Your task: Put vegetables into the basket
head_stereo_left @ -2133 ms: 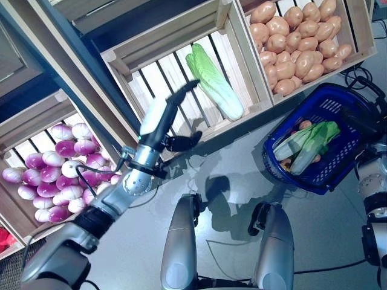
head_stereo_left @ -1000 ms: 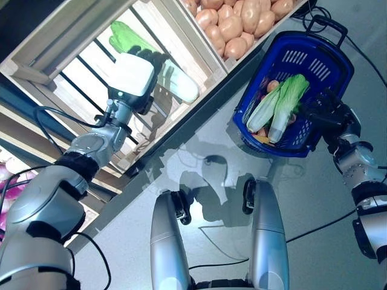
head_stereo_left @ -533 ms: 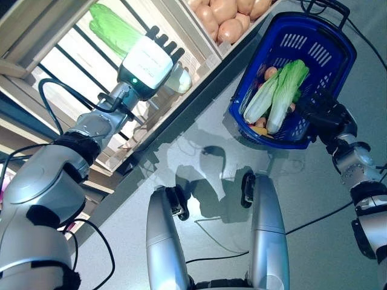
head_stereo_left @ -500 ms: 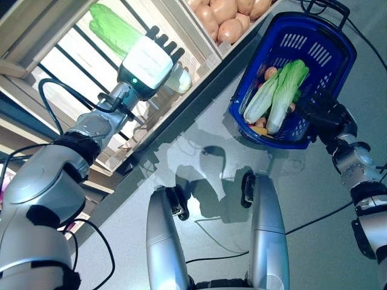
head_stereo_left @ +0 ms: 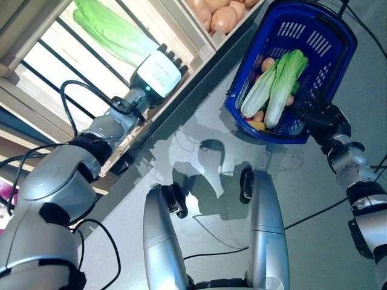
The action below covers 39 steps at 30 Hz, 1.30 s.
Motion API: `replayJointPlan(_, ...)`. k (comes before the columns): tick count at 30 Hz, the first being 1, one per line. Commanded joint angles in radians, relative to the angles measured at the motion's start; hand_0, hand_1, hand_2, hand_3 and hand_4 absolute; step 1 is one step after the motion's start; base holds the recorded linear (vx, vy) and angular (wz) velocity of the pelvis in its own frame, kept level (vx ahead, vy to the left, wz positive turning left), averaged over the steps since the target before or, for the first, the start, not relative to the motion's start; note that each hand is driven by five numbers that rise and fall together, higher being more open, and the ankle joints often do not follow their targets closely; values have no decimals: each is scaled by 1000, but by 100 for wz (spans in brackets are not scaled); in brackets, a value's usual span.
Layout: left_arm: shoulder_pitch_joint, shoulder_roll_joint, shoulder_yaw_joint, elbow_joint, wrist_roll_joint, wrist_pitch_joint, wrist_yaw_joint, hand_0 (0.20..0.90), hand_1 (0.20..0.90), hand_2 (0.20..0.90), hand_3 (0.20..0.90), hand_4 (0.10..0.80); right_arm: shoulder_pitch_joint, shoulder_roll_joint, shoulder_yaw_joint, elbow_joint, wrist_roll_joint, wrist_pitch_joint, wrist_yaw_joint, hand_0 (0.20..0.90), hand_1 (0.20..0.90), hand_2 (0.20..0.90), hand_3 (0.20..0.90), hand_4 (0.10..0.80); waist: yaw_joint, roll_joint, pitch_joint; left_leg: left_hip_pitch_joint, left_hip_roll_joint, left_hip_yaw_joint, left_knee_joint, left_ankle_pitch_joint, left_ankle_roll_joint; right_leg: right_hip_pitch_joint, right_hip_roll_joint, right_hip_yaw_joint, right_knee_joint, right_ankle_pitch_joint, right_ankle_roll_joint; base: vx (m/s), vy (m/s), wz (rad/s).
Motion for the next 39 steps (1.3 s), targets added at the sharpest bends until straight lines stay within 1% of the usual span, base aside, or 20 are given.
replayJointPlan(1,-174,27,4,107,-62,98,-39,900,900,900,900,800,-91,-7,-44,-25,79,-58,56,900,900,900,900,800,-10,-23,-3,-46,17,-41,-16,-14,-51,39,-97,-17,-119,116,35,-47,-21,0)
replayJointPlan(2,-177,25,4,112,-62,100,-44,900,900,900,900,800,-93,-8,-44,-26,80,-60,59,900,900,900,900,800,-10,-23,-3,-51,18,-41,-15,-14,-51,34,-97,-17,-118,116,36,-54,-24,-2)
replayJointPlan(4,-197,16,-2,142,-91,129,-54,900,900,900,900,800,-100,-14,-38,-51,92,-75,76,900,900,900,900,800,-14,-30,-2,-94,17,-48,3,-13,-48,-7,-99,-16,-109,122,36,-67,-26,-7)
replayJointPlan(9,-221,32,-9,170,-89,168,-58,900,900,900,900,800,-87,-30,-40,-119,126,-90,74,900,900,900,900,800,-19,-36,-2,-152,18,-56,26,-14,-45,-61,-108,-19,-100,130,35,-52,-7,-3)
replayJointPlan(15,-226,57,-11,182,-67,196,-79,900,900,900,900,800,-76,-44,-51,-144,141,-86,73,900,900,900,900,800,-18,-32,-2,-163,19,-57,29,-13,-43,-74,-122,-23,-92,126,34,0,0,0)
replayJointPlan(18,-234,69,-11,191,-64,207,-131,900,900,900,900,800,-72,-47,-51,-144,142,-84,83,900,900,900,900,800,-18,-29,-2,-152,21,-54,17,-10,-43,-63,-126,-28,-102,128,32,0,0,0)
replayJointPlan(19,-234,70,-11,192,-63,211,-139,620,620,620,620,613,-72,-47,-51,-144,143,-84,84,900,900,900,900,800,-18,-29,-2,-149,21,-53,14,-9,-43,-61,-127,-28,-104,129,32,0,0,0)
replayJointPlan(20,-232,74,-8,196,-62,204,-145,495,495,495,495,530,-69,-49,-55,-144,145,-83,88,900,900,900,900,800,-18,-29,-2,-141,21,-51,8,-8,-42,-54,-127,-30,-108,127,32,0,0,0)
replayJointPlan(21,-230,84,-10,198,-69,189,-159,300,300,300,300,400,-65,-55,-59,-150,162,-80,93,900,900,900,900,800,-17,-26,-2,-122,22,-45,-10,-4,-43,-37,-129,-38,-121,129,30,0,0,0)
replayJointPlan(28,-218,114,-6,186,-78,146,-130,300,300,300,300,400,-34,-66,-85,-181,200,-70,105,900,900,900,900,800,-21,-20,-2,-13,22,-12,-90,15,-49,68,-114,-51,-185,137,27,42,45,-2)
replayJointPlan(31,-199,125,4,186,-90,119,-117,300,300,300,300,400,-22,-60,-94,-180,204,-65,132,900,900,900,900,800,-23,-18,-3,67,28,11,-146,31,-56,146,-98,-53,-225,138,28,46,67,-6)
replayJointPlan(35,-163,138,19,199,-92,59,-69,300,300,300,300,400,-8,-57,-94,-176,191,-58,154,900,900,900,900,800,-26,-13,-17,171,38,47,-221,55,-66,245,-83,-46,-275,139,28,39,52,-3)
replayJointPlan(37,-151,146,20,195,-96,35,-51,300,300,300,300,400,4,-56,-93,-183,189,-58,158,900,900,900,900,800,-27,-11,-27,199,40,55,-243,64,-69,270,-82,-46,-289,139,27,44,51,-3)
replayJointPlan(39,-114,158,29,196,-97,-16,-18,300,300,300,300,400,37,-47,-93,-193,180,-52,167,900,900,900,900,800,-26,-8,-60,265,35,66,-301,87,-74,329,-79,-46,-329,145,20,110,67,-4)
